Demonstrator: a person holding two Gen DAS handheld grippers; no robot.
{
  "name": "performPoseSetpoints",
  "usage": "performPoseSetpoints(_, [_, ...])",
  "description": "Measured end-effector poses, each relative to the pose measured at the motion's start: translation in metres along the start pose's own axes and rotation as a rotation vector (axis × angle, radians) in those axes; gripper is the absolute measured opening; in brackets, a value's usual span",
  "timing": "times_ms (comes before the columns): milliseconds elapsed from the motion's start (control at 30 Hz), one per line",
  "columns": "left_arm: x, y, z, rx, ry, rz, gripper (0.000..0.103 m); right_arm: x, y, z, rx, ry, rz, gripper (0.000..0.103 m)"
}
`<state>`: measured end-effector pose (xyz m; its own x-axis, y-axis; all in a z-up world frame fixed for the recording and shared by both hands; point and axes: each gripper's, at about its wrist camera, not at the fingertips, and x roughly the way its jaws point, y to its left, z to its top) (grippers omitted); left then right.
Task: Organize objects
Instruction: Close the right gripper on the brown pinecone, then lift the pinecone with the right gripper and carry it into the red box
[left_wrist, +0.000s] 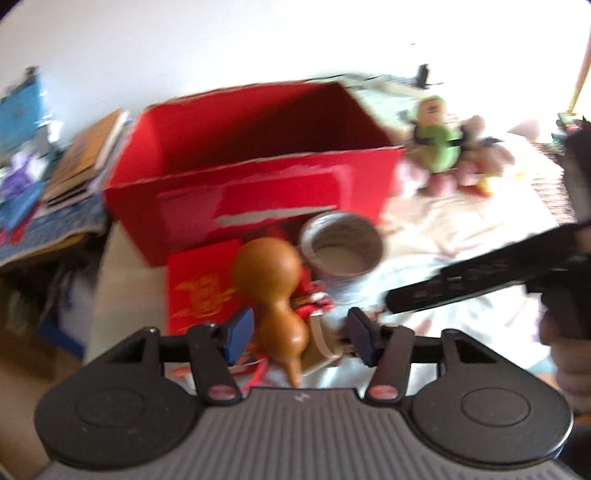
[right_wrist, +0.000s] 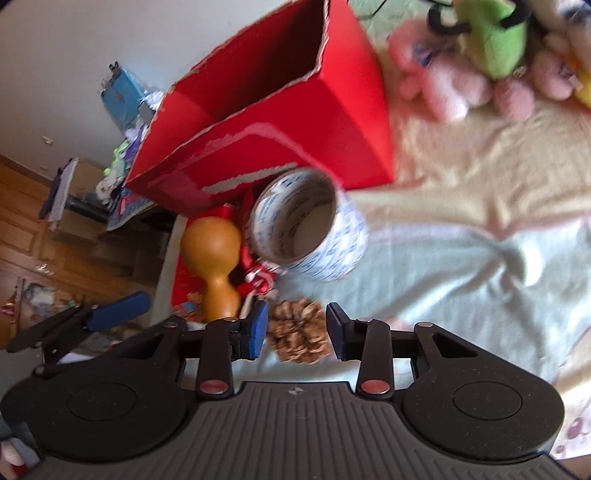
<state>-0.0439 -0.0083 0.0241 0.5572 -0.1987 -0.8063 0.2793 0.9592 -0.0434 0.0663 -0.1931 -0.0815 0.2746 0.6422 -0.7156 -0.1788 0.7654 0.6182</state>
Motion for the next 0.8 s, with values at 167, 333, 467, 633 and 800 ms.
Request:
performPoseSetpoints(167, [0.011, -0.012, -0.001, 0.063, 0.011, -0.195, 0.057, 0.009, 0.000, 0.000, 0.018, 0.012, 0.000, 0.039])
performPoseSetpoints(333, [0.034, -0.030, -0.004, 0.132, 0.055, -0.240, 0.054, 0.015, -0.021, 0.004, 0.140, 0.048, 0.050, 0.041])
performPoseSetpoints(467, [0.048, -0.030, -0.006, 0.138, 0.100, -0.216, 0.049, 0.020, -0.033, 0.001, 0.220, 0.073, 0.068, 0.044])
performPoseSetpoints(633, [0.063, -0.019, -0.007, 0.108, 0.129, -0.208, 0.049, 0.023, -0.039, 0.001, 0.261, 0.086, 0.082, 0.050])
performPoseSetpoints(800, [0.065, -0.024, -0.010, 0.122, 0.142, -0.199, 0.045, 0.031, -0.039, 0.003, 0.271, 0.106, 0.076, 0.052])
